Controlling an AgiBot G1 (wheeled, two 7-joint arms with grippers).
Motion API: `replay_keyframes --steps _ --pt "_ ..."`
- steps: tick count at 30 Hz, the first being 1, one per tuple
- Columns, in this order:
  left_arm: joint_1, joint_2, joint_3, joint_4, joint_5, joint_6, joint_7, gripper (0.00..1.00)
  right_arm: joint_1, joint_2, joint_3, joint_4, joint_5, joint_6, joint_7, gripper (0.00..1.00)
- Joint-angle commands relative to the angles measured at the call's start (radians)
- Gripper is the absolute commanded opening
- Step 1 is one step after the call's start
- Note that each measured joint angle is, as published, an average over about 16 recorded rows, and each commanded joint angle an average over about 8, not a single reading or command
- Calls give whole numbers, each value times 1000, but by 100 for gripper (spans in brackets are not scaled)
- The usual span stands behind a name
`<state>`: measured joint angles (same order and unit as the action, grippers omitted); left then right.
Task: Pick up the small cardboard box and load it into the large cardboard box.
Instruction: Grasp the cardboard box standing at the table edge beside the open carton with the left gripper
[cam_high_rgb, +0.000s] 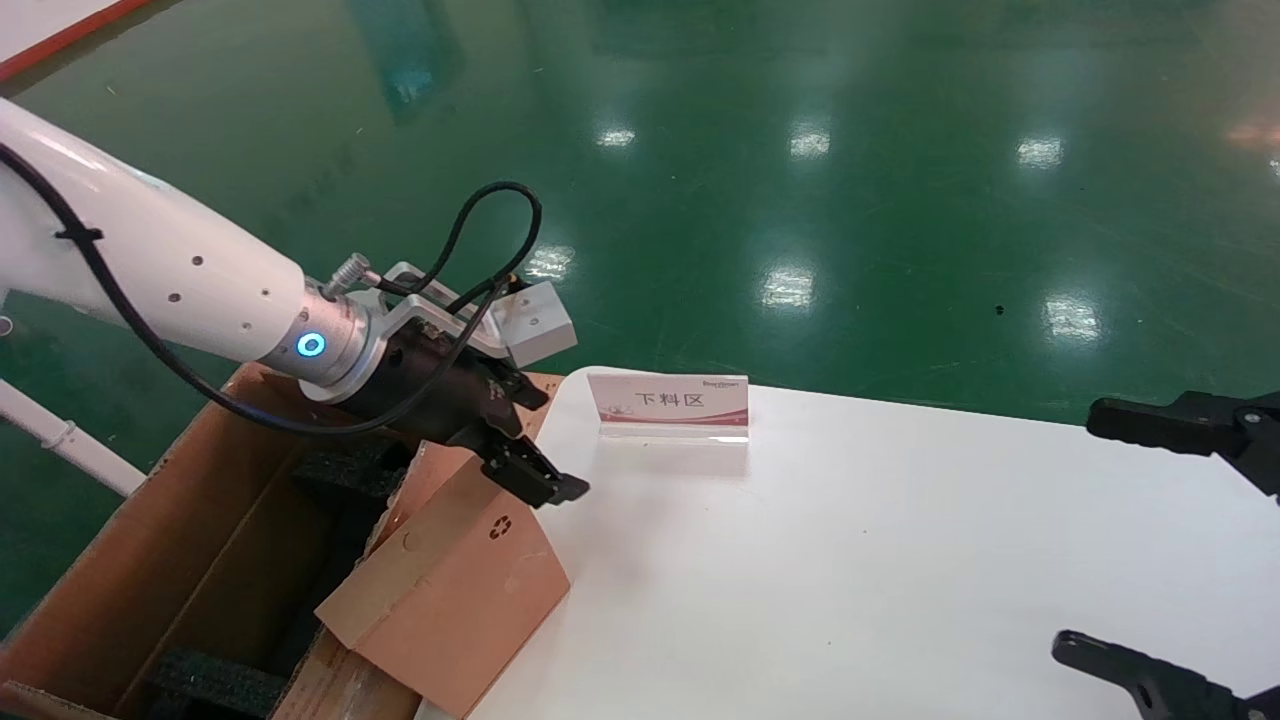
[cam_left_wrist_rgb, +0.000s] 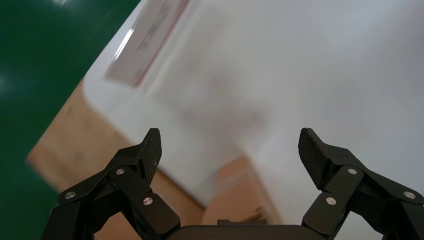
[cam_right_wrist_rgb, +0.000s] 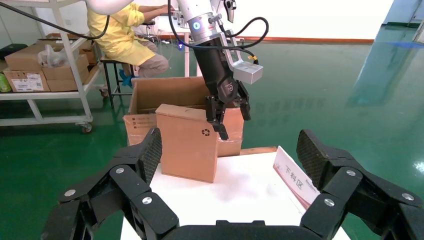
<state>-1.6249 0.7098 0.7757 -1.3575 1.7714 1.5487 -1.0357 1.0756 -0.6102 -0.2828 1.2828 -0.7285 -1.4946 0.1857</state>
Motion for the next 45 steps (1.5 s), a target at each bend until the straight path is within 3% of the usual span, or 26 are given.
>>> replay_keyframes --steps 1,6,15,32,45 --pt "-18 6 23 -1 37 4 -30 100 0 0 0 0 0 0 0 100" --pt "-57 6 87 1 54 16 -76 100 0 0 -1 0 0 0 0 100" --pt "-147 -35 209 5 -16 28 -96 100 0 0 -1 0 1 1 -1 100" --pt "-327 -87 520 8 -149 25 -117 100 1 1 -2 0 2 1 -1 100" --pt "-382 -79 645 6 -187 6 -140 100 1 1 -3 0 2 1 -2 100"
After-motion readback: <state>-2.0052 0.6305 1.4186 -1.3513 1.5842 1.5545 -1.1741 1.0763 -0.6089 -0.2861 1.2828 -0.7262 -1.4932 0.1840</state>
